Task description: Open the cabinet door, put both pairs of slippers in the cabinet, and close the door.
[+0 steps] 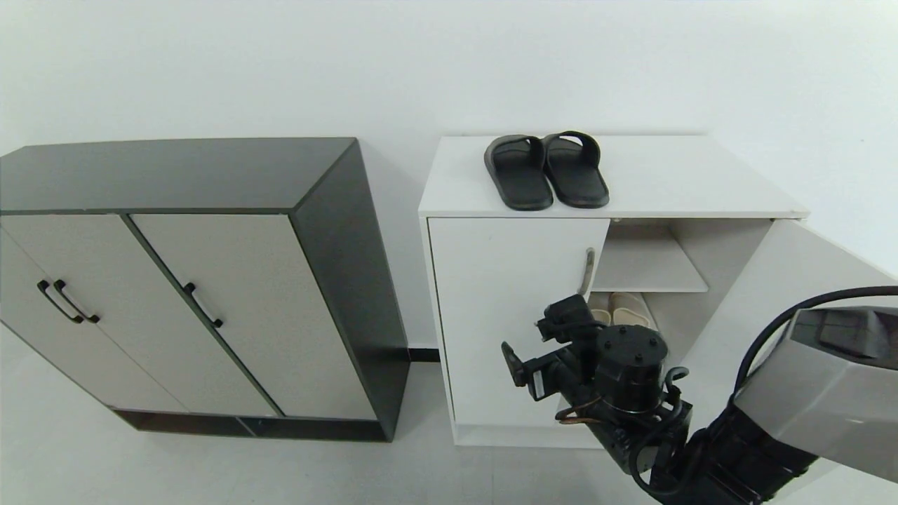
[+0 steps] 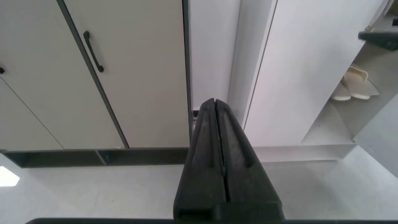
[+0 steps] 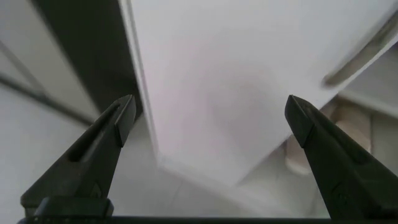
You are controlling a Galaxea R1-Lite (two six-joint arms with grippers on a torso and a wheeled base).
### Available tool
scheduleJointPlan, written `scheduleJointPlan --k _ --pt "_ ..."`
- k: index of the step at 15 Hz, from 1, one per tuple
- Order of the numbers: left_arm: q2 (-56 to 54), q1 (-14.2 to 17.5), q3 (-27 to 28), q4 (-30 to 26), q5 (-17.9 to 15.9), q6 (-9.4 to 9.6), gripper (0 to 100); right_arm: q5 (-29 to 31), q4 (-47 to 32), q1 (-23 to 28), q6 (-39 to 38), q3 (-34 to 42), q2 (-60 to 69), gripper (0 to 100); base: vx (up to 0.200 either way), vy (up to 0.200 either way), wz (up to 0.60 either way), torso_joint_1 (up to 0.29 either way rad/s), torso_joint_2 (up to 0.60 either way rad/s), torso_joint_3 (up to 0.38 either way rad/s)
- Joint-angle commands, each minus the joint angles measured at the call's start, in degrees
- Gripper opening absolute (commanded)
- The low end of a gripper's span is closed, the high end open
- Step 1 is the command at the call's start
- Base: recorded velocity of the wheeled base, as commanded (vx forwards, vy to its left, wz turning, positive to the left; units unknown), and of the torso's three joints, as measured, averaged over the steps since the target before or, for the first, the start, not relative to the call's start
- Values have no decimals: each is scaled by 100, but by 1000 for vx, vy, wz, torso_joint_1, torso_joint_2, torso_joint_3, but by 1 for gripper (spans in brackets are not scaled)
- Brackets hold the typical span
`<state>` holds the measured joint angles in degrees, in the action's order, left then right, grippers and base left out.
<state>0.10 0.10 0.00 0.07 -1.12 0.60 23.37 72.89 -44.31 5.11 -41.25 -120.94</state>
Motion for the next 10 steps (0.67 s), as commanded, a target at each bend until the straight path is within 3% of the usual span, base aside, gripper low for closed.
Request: scheduleJointPlan --k 1,6,7,10 --pt "-1 -1 0 1 -2 2 0 27 -1462 -253 -502 -225 959 100 0 0 0 0 0 0" --pt "-1 -1 0 1 -20 28 0 616 -4309 -535 -1328 -1500 1960 100 0 0 0 0 0 0" --pt "-1 -1 0 1 -20 37 0 906 -4626 -666 -1363 -1737 2136 100 0 0 0 0 0 0" --pt "-1 -1 0 1 -20 28 0 1469 -4591 -825 -1337 -1904 2215 100 0 0 0 0 0 0"
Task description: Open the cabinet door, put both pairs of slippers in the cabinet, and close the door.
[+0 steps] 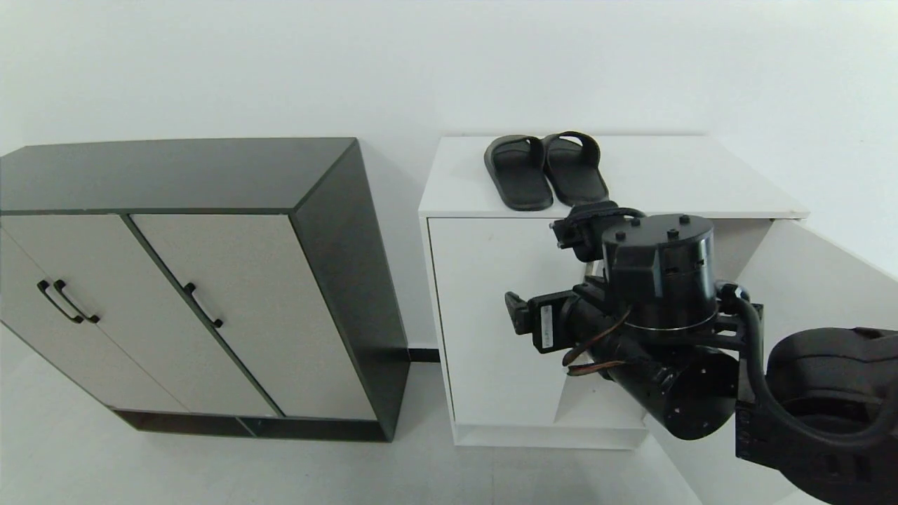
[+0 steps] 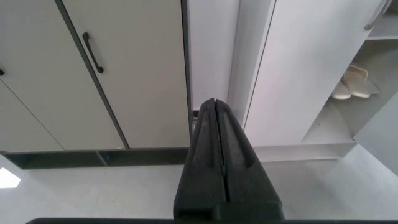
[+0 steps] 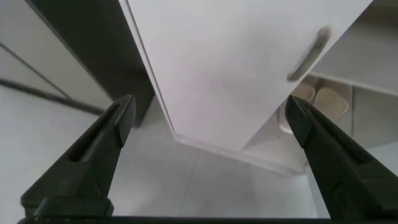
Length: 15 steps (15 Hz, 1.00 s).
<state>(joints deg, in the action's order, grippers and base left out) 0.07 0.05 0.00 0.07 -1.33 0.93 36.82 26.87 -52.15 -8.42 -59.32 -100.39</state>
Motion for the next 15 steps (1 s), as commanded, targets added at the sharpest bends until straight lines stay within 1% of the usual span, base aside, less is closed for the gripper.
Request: scheduleJointPlan --k 1,4,6,8,12,15 --pt "1 4 0 1 10 -5 0 291 161 -41 25 -124 125 100 0 0 0 0 0 0" --pt "1 4 0 1 1 -14 0 537 644 74 315 -89 55 100 0 0 0 0 0 0" --pt "1 4 0 1 1 -5 0 564 943 205 482 -45 55 100 0 0 0 0 0 0" --pt "1 -5 0 1 -8 -5 0 564 1057 232 605 34 63 100 0 0 0 0 0 0" --pt "10 4 0 1 -8 -5 0 555 1092 232 623 26 90 100 200 0 0 -1 -4 5" --pt "10 4 0 1 -8 -5 0 502 1101 364 851 -317 -7 100 200 0 0 12 6 2"
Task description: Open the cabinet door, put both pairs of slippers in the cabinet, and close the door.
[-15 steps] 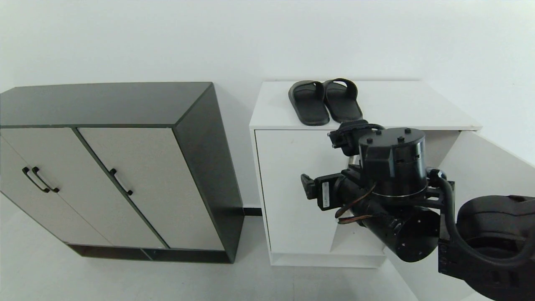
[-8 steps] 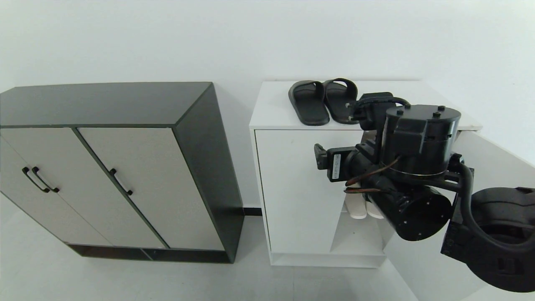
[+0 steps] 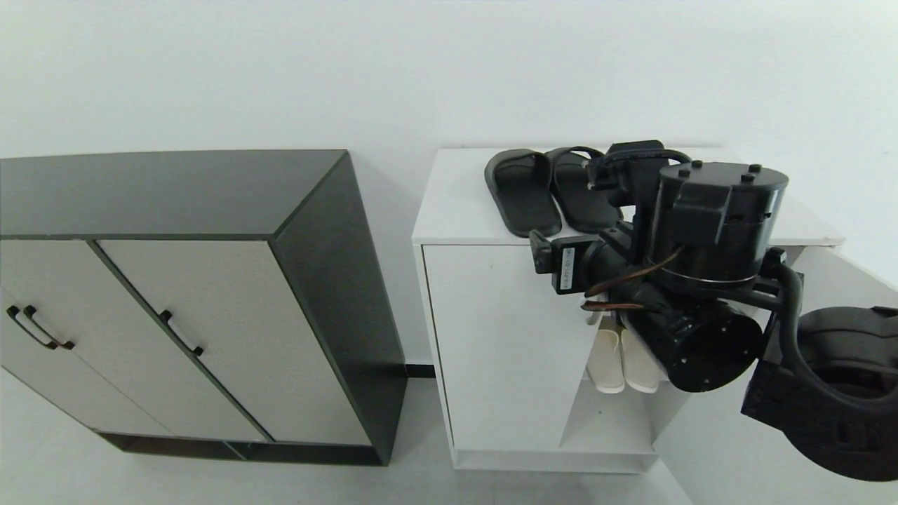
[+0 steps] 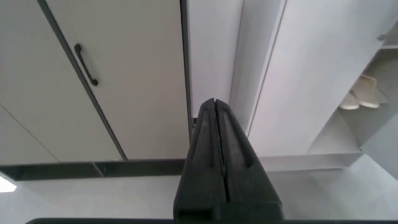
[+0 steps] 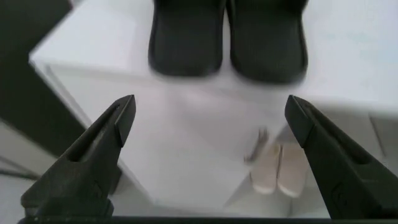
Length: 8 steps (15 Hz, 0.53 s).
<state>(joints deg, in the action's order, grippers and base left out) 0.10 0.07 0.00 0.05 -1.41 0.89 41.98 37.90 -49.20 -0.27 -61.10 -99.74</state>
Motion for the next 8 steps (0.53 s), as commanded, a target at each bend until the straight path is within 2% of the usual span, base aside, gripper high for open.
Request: scheduleJointPlan --k 1,5,8 --pt "-1 1 0 4 1 -1 0 -112 -11 183 88 -385 -186 100 200 0 0 2 2 2" --pt "-1 -7 0 4 1 -1 0 -437 -916 649 71 -1361 -511 100 200 0 0 5 -1 1" --pt "-1 -7 0 4 1 -1 0 -709 -1215 868 71 -1668 -731 100 0 0 0 0 0 0"
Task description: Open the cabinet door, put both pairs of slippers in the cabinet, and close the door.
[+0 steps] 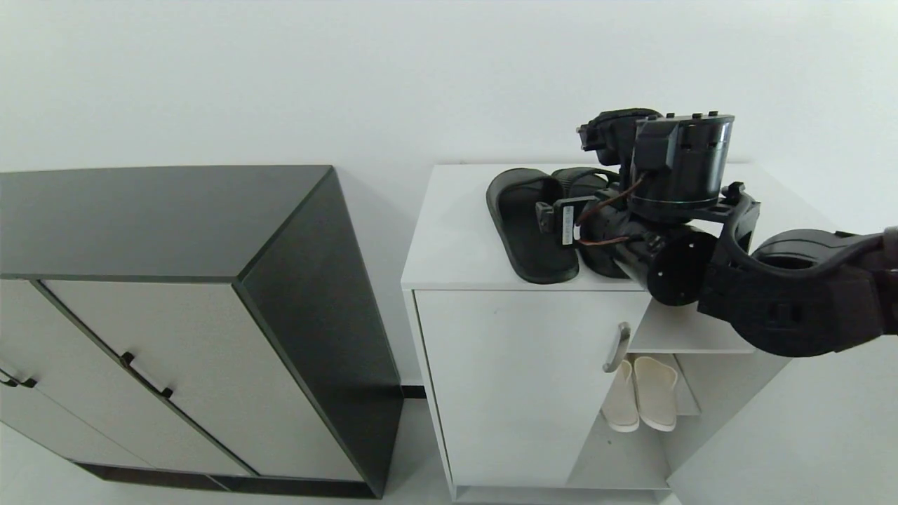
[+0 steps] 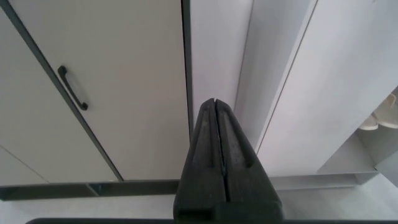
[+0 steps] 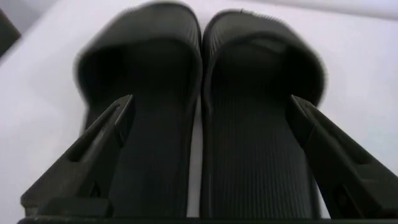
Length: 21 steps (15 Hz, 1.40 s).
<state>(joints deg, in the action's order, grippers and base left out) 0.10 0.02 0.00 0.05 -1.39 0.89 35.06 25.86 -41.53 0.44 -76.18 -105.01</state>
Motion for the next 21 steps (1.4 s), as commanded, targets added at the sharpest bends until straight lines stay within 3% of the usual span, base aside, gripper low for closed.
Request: scheduleJointPlan --k 1,4,12,13,21 --pt "-1 6 0 4 -2 -1 0 -69 -54 163 -9 -231 -292 100 0 0 0 0 0 0" --pt "8 6 0 4 -2 -1 0 -395 -90 304 -211 -468 -547 100 0 0 0 0 0 0" --pt "-1 6 0 4 7 -10 0 -421 -309 550 -202 -1707 -1452 100 0 0 0 0 0 0" --pt "8 6 0 4 -2 -10 0 -421 -327 559 -202 -1839 -1514 0 0 0 0 0 0 0" --pt "-1 -2 0 4 -2 -10 0 -403 -362 480 -79 -1865 -1215 0 0 0 0 0 0 0"
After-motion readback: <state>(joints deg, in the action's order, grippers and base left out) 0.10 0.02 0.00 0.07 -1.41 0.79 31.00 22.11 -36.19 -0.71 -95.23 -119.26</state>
